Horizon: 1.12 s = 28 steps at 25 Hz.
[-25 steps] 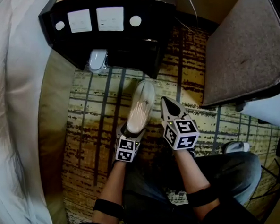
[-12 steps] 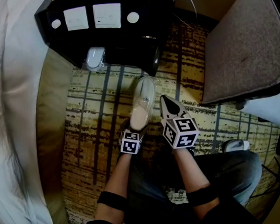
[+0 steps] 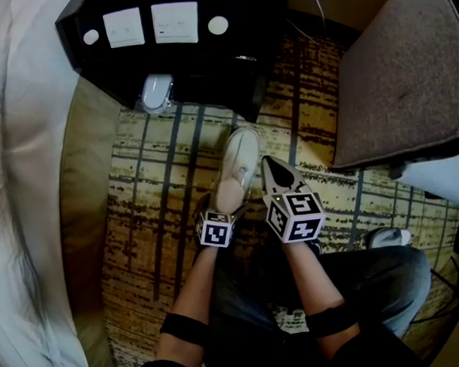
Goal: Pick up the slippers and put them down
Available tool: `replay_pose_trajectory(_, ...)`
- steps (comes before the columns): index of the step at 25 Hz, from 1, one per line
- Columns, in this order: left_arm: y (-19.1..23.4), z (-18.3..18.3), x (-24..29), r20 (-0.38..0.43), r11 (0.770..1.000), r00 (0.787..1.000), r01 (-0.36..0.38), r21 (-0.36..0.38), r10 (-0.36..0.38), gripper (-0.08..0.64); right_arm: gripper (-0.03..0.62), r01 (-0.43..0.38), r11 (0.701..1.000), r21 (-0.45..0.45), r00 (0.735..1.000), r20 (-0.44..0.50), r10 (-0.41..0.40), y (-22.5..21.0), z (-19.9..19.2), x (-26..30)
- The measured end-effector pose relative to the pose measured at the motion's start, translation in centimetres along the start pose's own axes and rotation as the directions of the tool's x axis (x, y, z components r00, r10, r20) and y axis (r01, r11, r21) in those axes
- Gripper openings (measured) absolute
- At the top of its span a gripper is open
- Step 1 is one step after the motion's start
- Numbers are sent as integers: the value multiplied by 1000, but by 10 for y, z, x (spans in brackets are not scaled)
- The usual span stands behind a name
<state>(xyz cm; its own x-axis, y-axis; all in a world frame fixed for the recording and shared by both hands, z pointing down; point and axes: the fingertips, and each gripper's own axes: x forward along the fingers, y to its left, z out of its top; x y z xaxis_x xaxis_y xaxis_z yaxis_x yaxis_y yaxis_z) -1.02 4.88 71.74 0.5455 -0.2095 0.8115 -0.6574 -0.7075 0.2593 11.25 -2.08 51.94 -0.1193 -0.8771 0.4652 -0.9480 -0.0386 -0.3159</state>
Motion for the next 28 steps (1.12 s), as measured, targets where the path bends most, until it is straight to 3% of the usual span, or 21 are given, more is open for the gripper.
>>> replay_pose_trajectory(7,10,23,-26,65,999,997,-30,23,29,508,0,-4,1000,4,1000,-1,4,1,-1,1)
replay_pose_trajectory(11,21,51,-61,155,996,986,-72,57,63,497,0,-16,1000,2,1000,1,16,4,-1,3)
replay_pose_trajectory(13,30,67,-85,218,991,971,-116,64,99,449,0,-21,1000,3,1000,-1,21,5,0,3)
replay_pose_trajectory(16,54,85,-120,314,979,933,-200,49,175,407,0,-31,1000,-2,1000,0,31,9,2,4)
replay_pose_trajectory(22,84,125,-201,466,952,837,-304,-38,286,222,0,-67,998,-17,998,-1,67,18,3,8)
replay_pose_trajectory(28,107,133,-265,540,920,751,-371,-129,379,48,0,-96,995,-22,995,-7,96,26,1,8)
